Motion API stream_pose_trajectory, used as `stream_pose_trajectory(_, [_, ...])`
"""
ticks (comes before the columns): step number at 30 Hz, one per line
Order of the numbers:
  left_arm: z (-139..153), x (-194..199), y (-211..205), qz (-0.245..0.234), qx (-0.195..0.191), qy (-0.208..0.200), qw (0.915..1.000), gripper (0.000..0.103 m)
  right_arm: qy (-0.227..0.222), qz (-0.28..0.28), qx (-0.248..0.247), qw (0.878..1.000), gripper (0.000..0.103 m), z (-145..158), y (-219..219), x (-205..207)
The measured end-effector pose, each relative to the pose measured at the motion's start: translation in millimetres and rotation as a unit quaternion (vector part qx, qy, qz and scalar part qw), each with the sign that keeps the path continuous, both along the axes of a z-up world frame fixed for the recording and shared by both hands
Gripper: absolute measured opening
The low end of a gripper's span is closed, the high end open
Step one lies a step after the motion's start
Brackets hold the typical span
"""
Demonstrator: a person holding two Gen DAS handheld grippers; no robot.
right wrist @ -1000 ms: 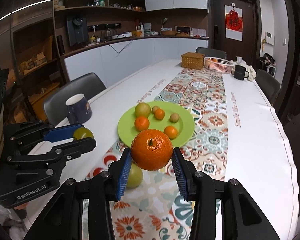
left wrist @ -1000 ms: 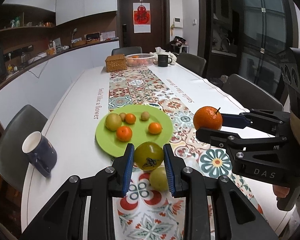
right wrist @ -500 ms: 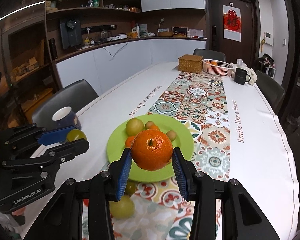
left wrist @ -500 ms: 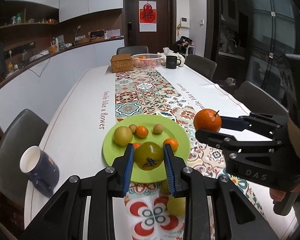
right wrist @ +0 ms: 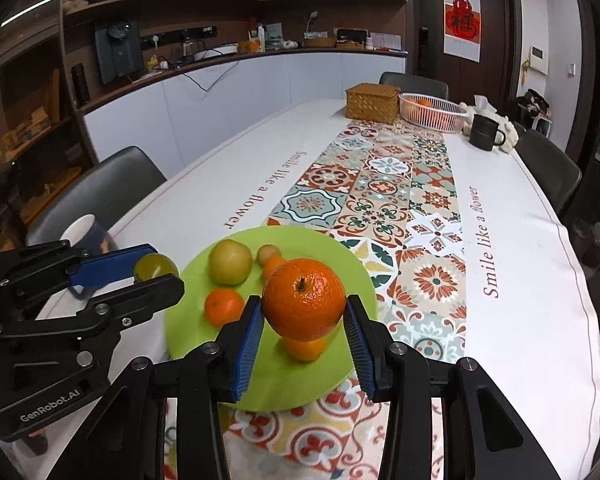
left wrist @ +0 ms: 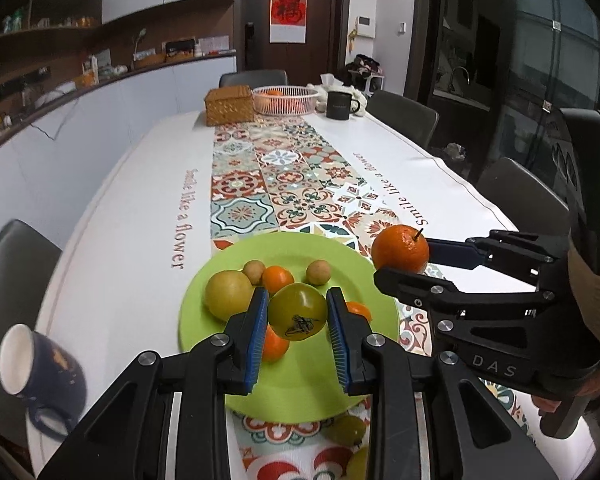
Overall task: Organize fruits
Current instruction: 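Carry the green tomato in the left tool while the right tool carries the orange to the plate, then open both tools to release the green tomato and orange onto the plate, then withdraw both open tools from the plate toward the last two fruits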
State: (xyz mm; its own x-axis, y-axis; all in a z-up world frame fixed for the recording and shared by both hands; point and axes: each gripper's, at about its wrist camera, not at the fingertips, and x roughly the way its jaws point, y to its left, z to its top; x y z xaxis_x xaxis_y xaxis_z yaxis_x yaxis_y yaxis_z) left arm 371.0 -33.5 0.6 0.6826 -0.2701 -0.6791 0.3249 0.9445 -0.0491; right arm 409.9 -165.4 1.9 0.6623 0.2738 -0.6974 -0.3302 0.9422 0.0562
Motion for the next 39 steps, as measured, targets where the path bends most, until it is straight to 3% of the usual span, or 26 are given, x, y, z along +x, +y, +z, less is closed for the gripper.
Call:
stream_pose_trajectory(3, [-9.5, 15.0, -0.5, -0.005, -0.017, 0.019, 0.9997, 0.03, 0.016, -0.001, 0.003, 1.0, 0.042, -8.6, -1.1, 12.8])
stream_pose_trajectory(10, [-28.8, 35.5, -4.5, -0.004, -0.013, 0.046, 0.9989, 0.03, 0.037, 0.004, -0.007, 0.999, 0.042, -26.8, 1.8, 30.8])
stream_pose_trajectory(20, [-35.8, 41.2, -2.5, 0.002, 0.005, 0.047, 0.9989, 0.03, 0.053, 0.009, -0.024, 0.998, 0.042, -43.9, 7.6, 43.1])
stream_pose_trajectory(22, [-33.6, 39.1, -1.7, 0.003, 0.009, 0.042, 0.9991, 0.034, 0.054, 0.011, -0.021, 0.998, 0.042, -44.5, 8.4, 44.1])
stream_pose_trajectory(25, [-30.1, 36.5, 0.4, 0.01, 0.017, 0.035, 0.9992, 0.037, 0.051, 0.013, -0.02, 0.998, 0.044, -43.1, 9.8, 42.2])
stream_pose_trajectory(27, [-28.6, 34.9, 2.3, 0.016, 0.022, 0.032, 0.9991, 0.038, 0.04, 0.009, -0.017, 0.999, 0.05, -39.0, 8.8, 39.1])
stream_pose_trajectory(39, [-2.4, -11.6, 13.4, 0.043, 0.024, 0.012, 0.9987, 0.042, 0.004, -0.003, -0.01, 1.0, 0.051, -9.0, -1.5, -2.9])
